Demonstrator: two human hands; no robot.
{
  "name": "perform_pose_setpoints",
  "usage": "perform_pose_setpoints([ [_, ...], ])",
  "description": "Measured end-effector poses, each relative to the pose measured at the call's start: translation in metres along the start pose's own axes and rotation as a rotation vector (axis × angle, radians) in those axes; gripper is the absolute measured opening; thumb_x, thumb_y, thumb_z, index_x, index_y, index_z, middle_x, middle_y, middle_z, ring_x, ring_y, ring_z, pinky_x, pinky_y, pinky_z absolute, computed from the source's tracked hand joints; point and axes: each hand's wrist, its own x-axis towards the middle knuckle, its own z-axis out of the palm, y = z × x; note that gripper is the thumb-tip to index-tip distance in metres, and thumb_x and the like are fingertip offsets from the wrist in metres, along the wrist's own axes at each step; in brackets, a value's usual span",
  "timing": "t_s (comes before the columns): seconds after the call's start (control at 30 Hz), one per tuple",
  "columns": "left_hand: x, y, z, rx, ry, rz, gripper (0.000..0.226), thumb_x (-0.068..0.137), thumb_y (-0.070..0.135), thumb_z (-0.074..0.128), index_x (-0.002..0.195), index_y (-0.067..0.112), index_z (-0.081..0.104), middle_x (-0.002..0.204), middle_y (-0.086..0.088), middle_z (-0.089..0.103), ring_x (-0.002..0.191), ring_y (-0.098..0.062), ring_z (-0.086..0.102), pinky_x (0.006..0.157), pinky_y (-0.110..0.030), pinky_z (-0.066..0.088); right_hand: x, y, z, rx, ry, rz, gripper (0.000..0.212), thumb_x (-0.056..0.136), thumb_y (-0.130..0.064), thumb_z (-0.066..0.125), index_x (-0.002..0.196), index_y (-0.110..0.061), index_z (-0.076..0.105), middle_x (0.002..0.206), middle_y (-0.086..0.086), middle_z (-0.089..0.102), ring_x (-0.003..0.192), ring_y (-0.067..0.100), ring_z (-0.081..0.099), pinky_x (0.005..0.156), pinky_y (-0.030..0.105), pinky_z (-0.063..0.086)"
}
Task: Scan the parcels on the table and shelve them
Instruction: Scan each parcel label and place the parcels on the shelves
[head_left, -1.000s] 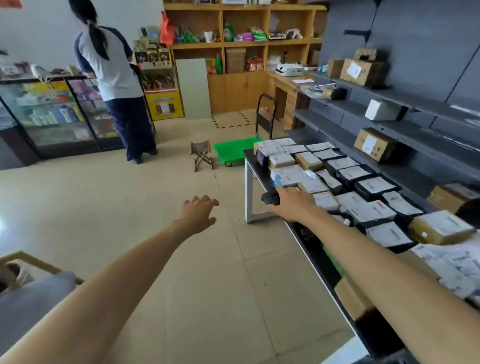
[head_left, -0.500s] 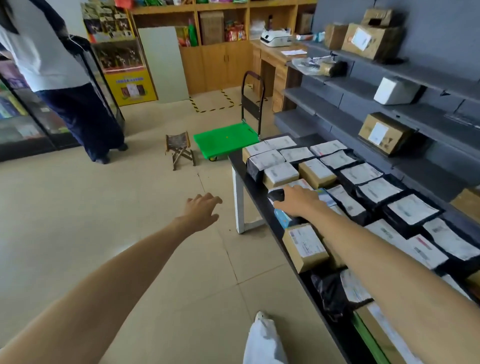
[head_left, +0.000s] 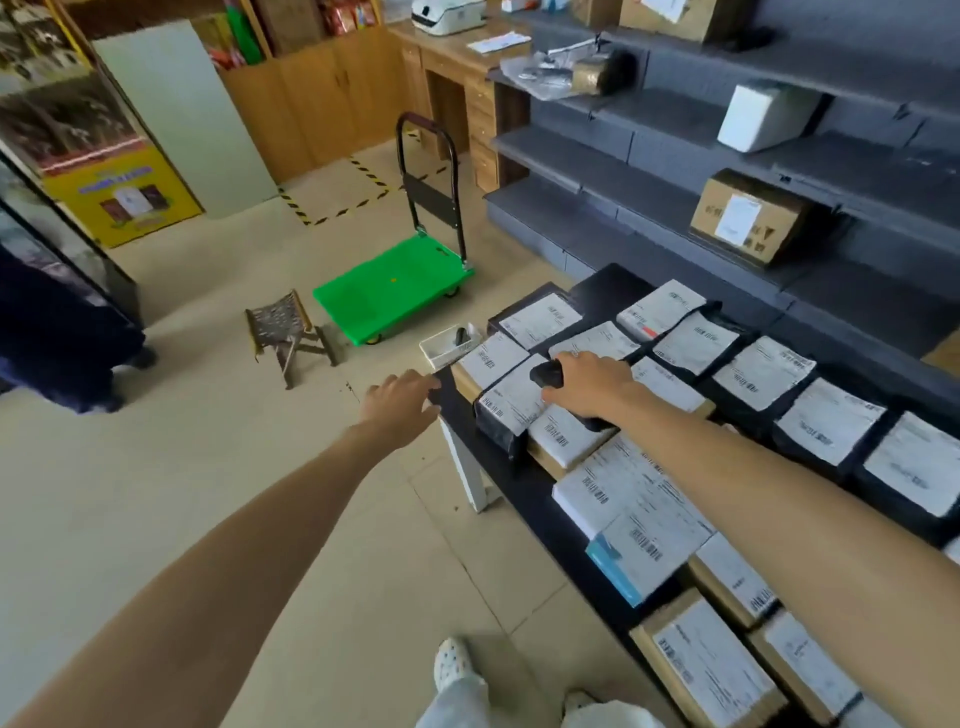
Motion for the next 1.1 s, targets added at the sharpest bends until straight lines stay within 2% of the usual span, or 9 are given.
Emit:
perform_pose_setpoints([
  [0.23,0.123,-0.028,-0.011,0.056,-0.068,0.217,0.046,0.101,0.051,0.044,0.138,0.024,0.051,0.14,-0.006,0.051,0.128,-0.03,0.048,0.101,-0.048,0.041,0.081,0.001,-0.004,0.055,0.053,0.208,0.066,0.094,-0.06,0.048,0.142,-0.015,0.041,0.135,0.014,0.054,0.118,0.036,0.057,0.081,0.039,0.041],
  [0.33,0.164,-0.036,-0.005,0.109,-0.125,0.283,0.054,0.099,0.058,0.04,0.14,0.024,0.049,0.142,-0.006,0.049,0.129,-0.031,0.048,0.101,-0.047,0.041,0.104,-0.004,0.003,0.12,0.075,0.26,0.063,0.094,-0.056,0.051,0.141,-0.015,0.043,0.133,0.014,0.055,0.116,0.037,0.058,0.086,0.042,0.045],
  [0.43,0.191,-0.033,0.013,0.103,-0.229,0.327,0.061,0.097,0.061,0.041,0.145,0.025,0.042,0.145,-0.006,0.044,0.131,-0.032,0.045,0.1,-0.048,0.041,0.115,-0.008,0.016,0.188,0.052,0.313,0.062,0.094,-0.053,0.051,0.145,-0.018,0.04,0.136,0.013,0.053,0.118,0.037,0.056,0.091,0.042,0.044],
  [0.63,0.219,-0.011,0.061,0.126,-0.326,0.377,0.066,0.099,0.055,0.042,0.154,0.026,0.019,0.157,-0.01,0.024,0.134,-0.037,0.038,0.104,-0.051,0.039,0.137,0.007,0.039,0.209,0.001,0.344,0.058,0.093,-0.051,0.05,0.14,-0.018,0.041,0.128,0.011,0.055,0.112,0.036,0.057,0.077,0.038,0.04],
  [0.8,0.23,0.02,0.081,0.086,-0.364,0.309,0.088,0.096,0.054,0.051,0.157,0.025,-0.005,0.163,-0.016,-0.001,0.145,-0.042,0.02,0.111,-0.054,0.029,0.147,0.024,0.04,0.194,-0.005,0.355,0.058,0.094,-0.051,0.051,0.14,-0.016,0.04,0.127,0.012,0.055,0.111,0.035,0.057,0.076,0.037,0.04],
  [0.97,0.236,0.036,0.088,-0.021,-0.346,0.164,0.104,0.086,0.049,0.067,0.155,0.035,-0.009,0.163,-0.013,-0.009,0.146,-0.045,0.008,0.111,-0.065,0.027,0.16,0.04,0.039,0.181,-0.012,0.292,0.061,0.093,-0.053,0.05,0.141,-0.017,0.039,0.128,0.012,0.056,0.112,0.036,0.057,0.08,0.04,0.044],
  [1.03,0.236,0.03,0.089,-0.058,-0.356,0.109,0.112,0.081,0.049,0.074,0.153,0.042,-0.012,0.161,-0.011,-0.002,0.142,-0.046,0.017,0.106,-0.066,0.033,0.165,0.043,0.035,0.175,-0.019,0.268,0.061,0.094,-0.054,0.048,0.141,-0.017,0.039,0.129,0.012,0.055,0.115,0.036,0.056,0.085,0.042,0.046],
  [1.1,0.234,0.021,0.089,-0.105,-0.348,0.058,0.119,0.078,0.046,0.079,0.152,0.045,-0.014,0.155,-0.01,0.012,0.132,-0.044,0.033,0.1,-0.061,0.04,0.17,0.046,0.03,0.167,-0.033,0.25,0.063,0.095,-0.056,0.047,0.143,-0.016,0.038,0.133,0.014,0.054,0.118,0.037,0.055,0.089,0.044,0.046],
])
